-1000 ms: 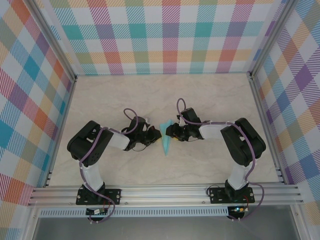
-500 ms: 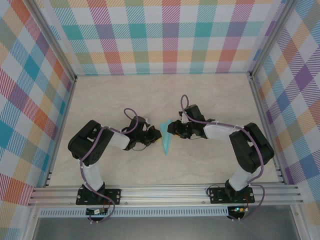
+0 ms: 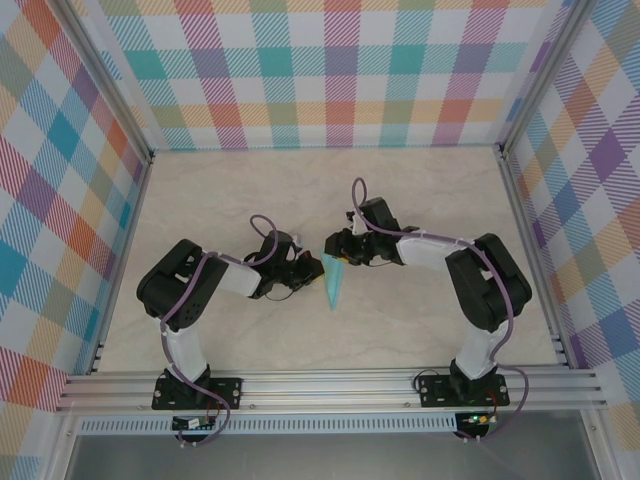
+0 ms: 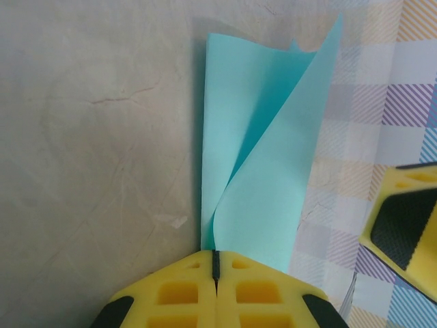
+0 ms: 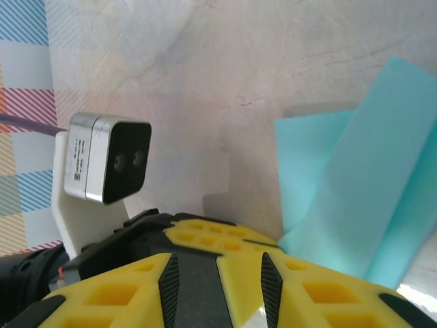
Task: Fold a paper plane with a square sheet of paper (fold left side to right side)
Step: Fold the wing for the fifth time at the center of the table.
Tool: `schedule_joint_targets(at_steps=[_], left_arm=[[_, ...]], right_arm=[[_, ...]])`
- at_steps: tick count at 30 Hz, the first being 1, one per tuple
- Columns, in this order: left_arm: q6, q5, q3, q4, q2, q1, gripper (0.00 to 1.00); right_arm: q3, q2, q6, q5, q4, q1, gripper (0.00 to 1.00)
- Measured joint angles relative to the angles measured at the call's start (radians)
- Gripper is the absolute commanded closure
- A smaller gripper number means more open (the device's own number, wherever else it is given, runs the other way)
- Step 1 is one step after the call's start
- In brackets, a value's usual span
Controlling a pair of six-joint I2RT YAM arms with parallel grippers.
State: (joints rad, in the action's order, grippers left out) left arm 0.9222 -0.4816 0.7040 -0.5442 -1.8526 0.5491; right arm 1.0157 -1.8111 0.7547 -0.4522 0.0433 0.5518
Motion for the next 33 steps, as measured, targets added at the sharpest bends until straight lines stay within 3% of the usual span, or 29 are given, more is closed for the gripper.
schedule_joint_targets(at_steps=[30,33], left_arm=[[-0.003,0.000,0.011,0.021,-0.003,0.000,1.00],[-0.003,-0.001,0.011,0.021,-0.002,0.000,0.97]], right_arm=[[0.008,-0.087,-0.015,0.063,-0.066,0.006,0.61],[0.008,-0.088,-0.015,0.064,-0.065,0.006,0.61]])
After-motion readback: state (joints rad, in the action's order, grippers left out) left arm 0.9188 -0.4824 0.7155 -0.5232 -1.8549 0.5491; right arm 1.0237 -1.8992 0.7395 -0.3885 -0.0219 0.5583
